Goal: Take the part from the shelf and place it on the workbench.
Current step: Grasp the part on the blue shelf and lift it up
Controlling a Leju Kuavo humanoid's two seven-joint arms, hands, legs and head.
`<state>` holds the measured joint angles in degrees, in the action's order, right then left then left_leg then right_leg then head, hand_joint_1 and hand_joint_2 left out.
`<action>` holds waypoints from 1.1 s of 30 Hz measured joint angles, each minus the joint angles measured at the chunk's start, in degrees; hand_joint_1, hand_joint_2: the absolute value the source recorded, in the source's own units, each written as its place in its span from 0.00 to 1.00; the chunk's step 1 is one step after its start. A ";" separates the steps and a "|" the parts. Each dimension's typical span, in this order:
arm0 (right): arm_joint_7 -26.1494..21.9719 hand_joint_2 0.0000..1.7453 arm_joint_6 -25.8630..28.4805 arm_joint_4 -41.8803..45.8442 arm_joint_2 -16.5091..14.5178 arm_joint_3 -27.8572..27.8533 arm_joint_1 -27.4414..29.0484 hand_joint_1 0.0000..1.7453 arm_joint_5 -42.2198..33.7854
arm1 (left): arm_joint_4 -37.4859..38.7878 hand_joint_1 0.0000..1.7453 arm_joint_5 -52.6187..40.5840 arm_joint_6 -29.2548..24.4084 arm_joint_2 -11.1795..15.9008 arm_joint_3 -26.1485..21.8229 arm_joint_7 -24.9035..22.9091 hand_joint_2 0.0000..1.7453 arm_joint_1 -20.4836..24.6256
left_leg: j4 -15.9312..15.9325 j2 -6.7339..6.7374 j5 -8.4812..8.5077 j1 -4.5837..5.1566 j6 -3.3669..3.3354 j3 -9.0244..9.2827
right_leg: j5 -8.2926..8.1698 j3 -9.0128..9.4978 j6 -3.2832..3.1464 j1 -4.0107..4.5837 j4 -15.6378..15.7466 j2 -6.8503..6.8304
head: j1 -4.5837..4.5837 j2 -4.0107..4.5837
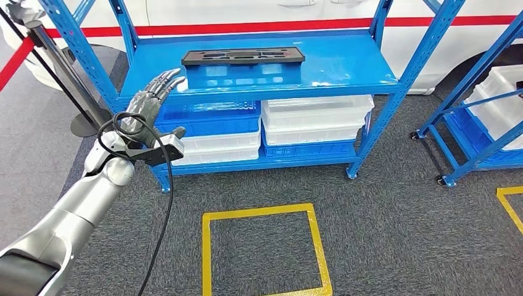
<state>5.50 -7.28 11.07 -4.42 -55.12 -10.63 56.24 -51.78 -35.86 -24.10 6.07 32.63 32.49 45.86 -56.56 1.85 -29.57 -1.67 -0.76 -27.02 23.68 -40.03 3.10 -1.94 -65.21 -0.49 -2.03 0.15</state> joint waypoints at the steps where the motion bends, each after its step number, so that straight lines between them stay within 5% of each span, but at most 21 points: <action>1: -0.01 0.00 -0.01 -0.05 0.04 0.00 0.01 0.00 0.00 | -0.10 0.00 -0.01 0.02 -0.01 0.01 0.02 0.00 0.02 | -0.06 0.05 -0.42 -0.08 0.44 0.31 | -1.21 0.90 0.01 0.13 3.34 -0.25 | 0.00 0.00; 6: -0.03 0.00 -0.01 -0.16 0.08 0.01 0.04 0.00 0.15 | -0.70 0.00 -0.09 0.14 -0.05 0.02 0.04 0.00 -0.18 | -1.90 0.08 -1.23 0.20 2.19 0.09 | -0.51 1.83 -3.17 0.65 5.85 -0.08 | -0.04 0.00; 8: -0.04 0.00 -0.02 -0.16 0.09 0.02 0.02 0.00 0.22 | -0.95 0.00 -0.13 0.16 -0.03 0.02 0.05 0.00 -0.15 | -7.46 -0.58 -1.75 0.05 2.33 -3.04 | 0.21 2.92 -4.07 0.77 6.07 0.40 | -0.04 0.00; 10: -0.05 0.00 -0.02 -0.16 0.09 0.02 -0.04 0.00 0.22 | -0.98 0.00 -0.14 0.19 0.05 0.02 0.04 0.00 -0.31 | -14.75 -1.17 -4.15 0.18 2.16 -7.96 | 1.12 4.05 -4.64 1.10 6.15 0.93 | -0.05 0.00; 12: -0.05 0.00 -0.06 -0.16 0.09 0.02 -0.01 0.00 0.27 | -0.98 0.00 -0.15 0.25 0.08 0.02 0.03 0.00 -0.66 | -18.38 -1.32 -5.89 0.47 1.71 -11.94 | 2.24 5.53 -4.95 1.63 6.15 1.51 | -0.04 0.00; 13: -0.05 0.00 -0.13 -0.16 0.09 0.02 0.02 0.00 0.32 | -0.99 0.00 -0.17 0.27 0.09 0.02 0.04 0.00 -0.77 | -17.69 -1.34 -5.21 0.70 1.31 -12.83 | 2.86 6.43 -5.06 1.96 6.15 1.76 | -0.04 0.00; 15: -0.05 0.00 -0.36 -0.20 0.05 0.02 0.13 0.00 0.40 | -1.00 0.00 -0.20 0.30 0.09 0.02 0.06 0.00 -0.80 | -11.50 -1.43 0.41 1.47 -0.18 -12.45 | 4.17 8.24 -5.21 2.51 6.23 2.12 | -0.03 0.00; 17: -0.07 0.00 -0.62 -0.43 -0.18 0.02 0.06 0.00 0.46 | -1.04 0.00 -0.32 0.35 0.13 0.04 0.09 0.00 -0.83 | -5.01 -1.77 6.21 2.50 -1.74 -11.72 | 5.18 9.30 -5.07 2.63 6.33 2.33 | 0.07 0.00; 18: -0.08 0.00 -0.74 -0.52 -0.23 0.03 0.00 0.00 0.51 | -1.16 0.00 -0.42 0.38 0.13 0.05 0.10 0.00 -0.86 | -3.17 -1.94 7.76 2.93 -2.18 -11.49 | 5.44 9.44 -4.82 2.43 6.58 2.40 | 0.08 0.00; 21: -0.10 0.00 -0.80 -0.55 -0.01 0.05 -0.08 0.00 0.69 | -1.92 0.00 -0.63 0.36 0.10 0.08 0.16 0.00 -0.69 | -0.64 -2.21 7.96 3.13 -2.57 -9.59 | 5.15 10.22 -3.77 2.14 6.79 2.25 | 0.06 0.00; 23: -0.13 0.00 -0.74 -0.56 0.10 0.06 -0.13 0.00 0.77 | -2.20 0.00 -0.64 0.34 0.09 0.10 0.20 0.00 -0.51 | 0.65 -2.18 7.66 2.72 -2.88 -7.59 | 5.03 9.12 -3.15 2.12 3.72 1.70 | 0.07 0.00; 26: -0.13 0.00 -0.72 -0.58 0.22 0.07 -0.24 0.00 0.81 | -2.29 0.00 -0.67 0.36 0.04 0.19 0.22 0.00 -0.71 | 1.07 -2.10 6.34 2.50 -2.78 -5.76 | 7.88 2.39 -1.94 1.32 -5.34 1.13 | 0.08 0.00; 28: -0.11 0.00 -0.72 -0.58 0.37 0.07 -0.11 0.00 0.86 | -2.30 0.00 -0.68 0.37 0.02 0.29 0.23 0.00 -1.12 | 1.02 -2.11 5.10 2.32 -2.43 -4.39 | 9.17 -0.71 -1.32 0.86 -6.79 0.92 | 0.08 0.00; 29: -0.10 0.00 -0.72 -0.58 0.44 0.07 -0.03 0.00 0.90 | -2.30 0.00 -0.68 0.37 0.03 0.32 0.23 0.00 -1.26 | 0.94 -2.11 4.39 2.16 -2.21 -3.54 | 8.06 -0.99 -1.14 0.71 -4.95 0.80 | 0.08 0.00; 31: -0.10 0.00 -0.72 -0.59 0.59 0.07 0.15 0.00 0.95 | -2.31 0.00 -0.67 0.37 0.03 0.33 0.23 0.00 -1.37 | 0.70 -2.08 2.84 1.93 -1.66 -1.86 | 1.80 0.24 -0.97 0.57 2.40 0.39 | 0.09 0.00; 33: -0.10 0.00 -0.73 -0.60 0.67 0.07 0.13 0.00 0.98 | -2.38 0.00 -0.69 0.42 0.01 0.35 0.21 0.00 -1.43 | 0.54 -2.10 1.49 1.94 -0.90 -0.93 | -2.76 1.35 -1.60 0.83 7.51 0.06 | 0.08 0.00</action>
<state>5.40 -8.01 10.47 -3.75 -55.05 -10.49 57.22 -54.16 -36.55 -23.68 6.07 32.98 32.70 44.43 -56.02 -0.25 -28.09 0.27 -1.66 -27.95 20.93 -38.67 1.50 -1.11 -57.69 -0.43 -1.95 0.15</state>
